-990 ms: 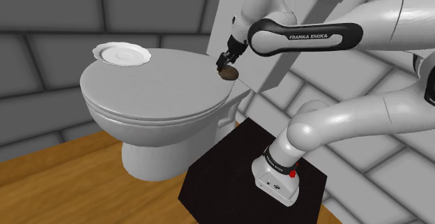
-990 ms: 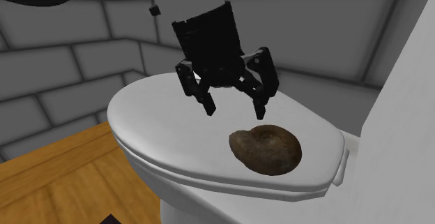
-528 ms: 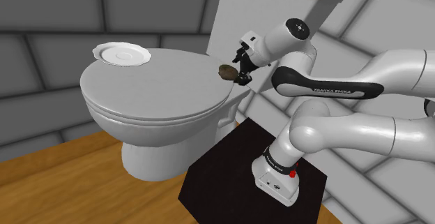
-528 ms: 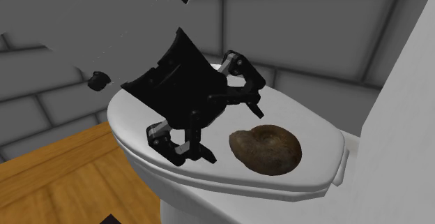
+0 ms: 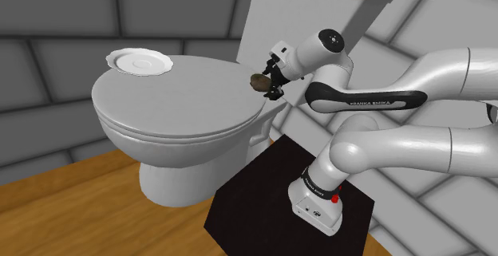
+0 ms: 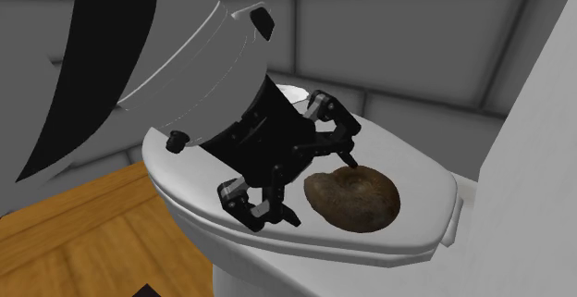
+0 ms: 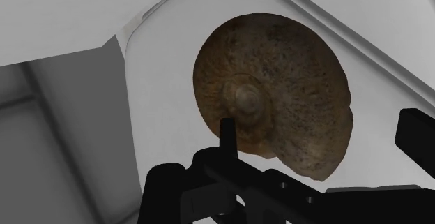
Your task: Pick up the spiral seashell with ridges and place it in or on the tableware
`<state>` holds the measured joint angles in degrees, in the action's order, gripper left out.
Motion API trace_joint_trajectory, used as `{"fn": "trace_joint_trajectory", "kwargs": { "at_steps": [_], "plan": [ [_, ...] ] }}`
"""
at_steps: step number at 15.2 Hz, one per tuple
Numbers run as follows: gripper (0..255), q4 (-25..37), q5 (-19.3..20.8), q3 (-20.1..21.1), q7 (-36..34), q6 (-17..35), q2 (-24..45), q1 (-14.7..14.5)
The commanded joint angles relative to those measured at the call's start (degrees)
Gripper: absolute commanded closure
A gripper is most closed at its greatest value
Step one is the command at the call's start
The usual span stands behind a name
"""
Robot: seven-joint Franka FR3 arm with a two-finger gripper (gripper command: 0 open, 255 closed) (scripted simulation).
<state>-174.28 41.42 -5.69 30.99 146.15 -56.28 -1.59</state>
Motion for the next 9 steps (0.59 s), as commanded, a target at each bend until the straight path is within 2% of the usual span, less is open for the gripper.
{"fn": "trace_joint_trajectory", "kwargs": {
  "at_steps": [1,4,5,9],
  "plan": [
    [0,-0.02,0.06,-0.02,-0.01,0.10,0.06,0.04],
    [0,-0.02,0.06,-0.02,-0.01,0.10,0.06,0.04],
    [255,-0.02,0.06,-0.02,-0.01,0.10,0.07,0.04],
    [255,-0.02,0.05,-0.02,-0.02,0.10,0.06,0.04]
  ]
}}
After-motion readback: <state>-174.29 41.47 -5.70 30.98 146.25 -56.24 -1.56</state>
